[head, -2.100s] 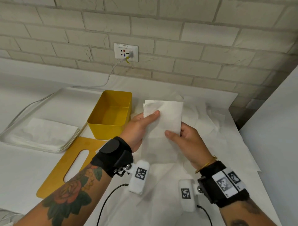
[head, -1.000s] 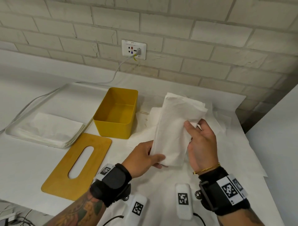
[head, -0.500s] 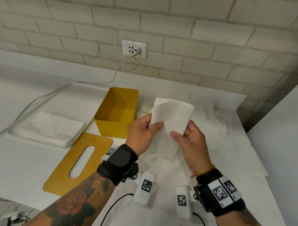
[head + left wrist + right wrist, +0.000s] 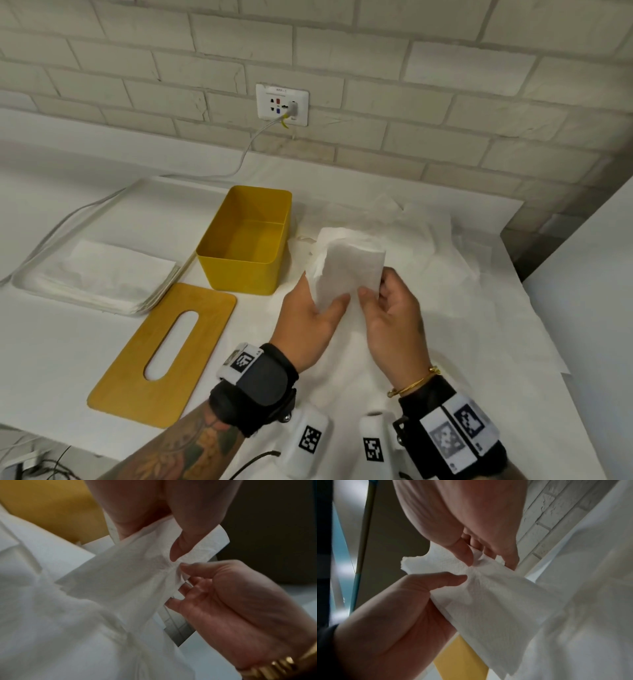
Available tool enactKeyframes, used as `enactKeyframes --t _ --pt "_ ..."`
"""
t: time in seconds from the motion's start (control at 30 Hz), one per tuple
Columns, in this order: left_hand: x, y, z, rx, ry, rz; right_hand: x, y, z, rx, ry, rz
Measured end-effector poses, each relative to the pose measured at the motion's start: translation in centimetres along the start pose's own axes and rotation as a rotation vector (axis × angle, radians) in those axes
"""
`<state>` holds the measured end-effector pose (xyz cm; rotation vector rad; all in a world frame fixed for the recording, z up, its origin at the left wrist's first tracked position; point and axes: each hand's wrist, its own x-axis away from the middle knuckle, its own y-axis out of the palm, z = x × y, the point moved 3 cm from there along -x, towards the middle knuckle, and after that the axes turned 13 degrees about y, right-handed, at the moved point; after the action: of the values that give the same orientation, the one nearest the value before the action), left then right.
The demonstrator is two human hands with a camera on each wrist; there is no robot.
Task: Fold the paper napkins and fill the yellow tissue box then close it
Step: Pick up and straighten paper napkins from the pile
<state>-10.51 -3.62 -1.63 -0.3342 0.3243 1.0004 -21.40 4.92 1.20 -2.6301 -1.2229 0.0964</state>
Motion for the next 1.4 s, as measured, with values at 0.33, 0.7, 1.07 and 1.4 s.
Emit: enactKeyframes --t 0.33,0.7,1.07,1.4 --pt "-0.7 -0.7 -0.8 -0.057 -0.081 -0.140 -1.1 0.1 1.2 -0.069 0.114 -0.037" --pt "-2.1 -6.3 1.1 -0.049 -0.160 -0.335 -4.1 1.3 -5.2 -0.346 0.099 -0.222" --pt "-2.3 -8.6 0.6 0.110 -0.251 -0.351 -4.7 3.5 -3.6 -0.345 0.204 -0.353" --pt "-2.6 -10.5 -0.7 0.114 -0.325 -0.391 -7.3 5.2 -6.6 -0.330 0.125 -0.238"
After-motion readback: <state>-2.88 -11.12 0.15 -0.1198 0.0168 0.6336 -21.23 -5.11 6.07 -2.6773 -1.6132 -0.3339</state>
